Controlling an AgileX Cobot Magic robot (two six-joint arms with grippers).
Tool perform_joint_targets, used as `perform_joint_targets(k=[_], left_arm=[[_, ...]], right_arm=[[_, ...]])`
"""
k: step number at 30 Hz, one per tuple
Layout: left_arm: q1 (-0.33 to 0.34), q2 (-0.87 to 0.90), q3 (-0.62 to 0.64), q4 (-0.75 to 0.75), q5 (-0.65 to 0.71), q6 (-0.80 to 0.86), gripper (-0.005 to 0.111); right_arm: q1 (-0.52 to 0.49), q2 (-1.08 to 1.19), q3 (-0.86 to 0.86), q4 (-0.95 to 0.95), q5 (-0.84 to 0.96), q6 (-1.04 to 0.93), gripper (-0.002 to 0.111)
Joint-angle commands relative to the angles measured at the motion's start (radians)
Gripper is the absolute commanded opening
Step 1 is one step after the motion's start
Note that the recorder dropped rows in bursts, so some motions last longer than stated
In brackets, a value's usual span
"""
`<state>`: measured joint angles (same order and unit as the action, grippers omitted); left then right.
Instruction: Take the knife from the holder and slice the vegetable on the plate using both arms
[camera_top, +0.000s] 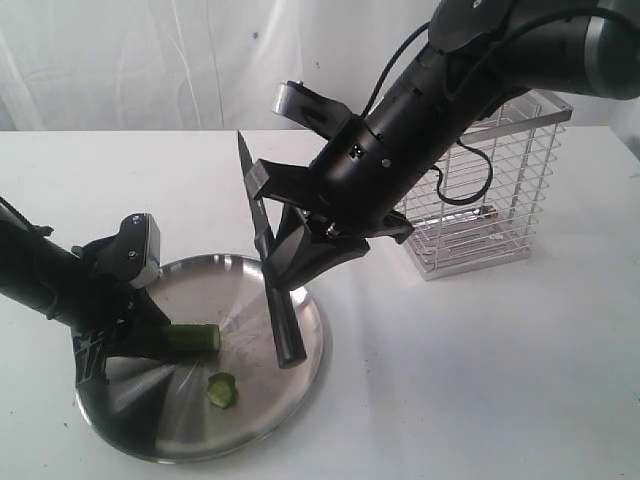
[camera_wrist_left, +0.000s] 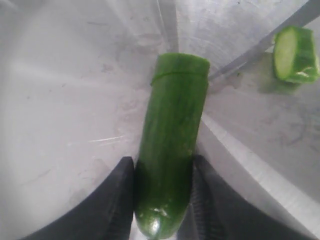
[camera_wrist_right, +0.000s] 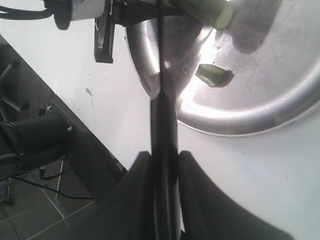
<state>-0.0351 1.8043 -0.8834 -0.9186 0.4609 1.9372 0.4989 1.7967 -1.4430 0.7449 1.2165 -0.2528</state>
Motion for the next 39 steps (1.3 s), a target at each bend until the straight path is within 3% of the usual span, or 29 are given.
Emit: perform_joint_targets(k=[1, 4, 13, 21, 28, 34, 36, 39], left_arm=[[0.001, 0.004, 0.004, -0.012, -0.001, 0.004, 0.0], [0.001, 0.004, 0.004, -0.014, 0.007, 0.004, 0.008], [0.001, -0.001, 0.004, -0.014, 0.031, 0.004, 0.054], [0.001, -0.054, -0.003, -0.032, 0.028, 0.004, 0.064], [0.001, -0.152, -0.019, -0.046, 0.044, -0.117, 0.064], [0.001, -0.229, -0.019, -0.044, -0.039, -0.309, 0.057], [0.003, -0.238, -0.019, -0.046, -0.098, -0.475, 0.041], [0.003, -0.24, -0.019, -0.03, -0.133, -0.74, 0.004]], right_arm=[[-0.011, -0.011, 0.004, 0.014, 0.005, -0.014, 0.0], [-0.011, -0.011, 0.004, 0.014, 0.005, -0.014, 0.0], [-0.011, -0.011, 0.004, 0.015, 0.005, -0.014, 0.0], [-0.011, -0.011, 0.004, 0.015, 0.005, -0.005, 0.0], [0.013, -0.011, 0.004, 0.015, 0.005, 0.061, 0.0], [0.143, 0.011, 0.004, 0.015, -0.123, 0.206, 0.0], [0.196, 0.03, 0.004, 0.015, -0.186, 0.278, 0.0], [0.256, 0.07, 0.004, 0.015, -0.239, 0.376, 0.0]])
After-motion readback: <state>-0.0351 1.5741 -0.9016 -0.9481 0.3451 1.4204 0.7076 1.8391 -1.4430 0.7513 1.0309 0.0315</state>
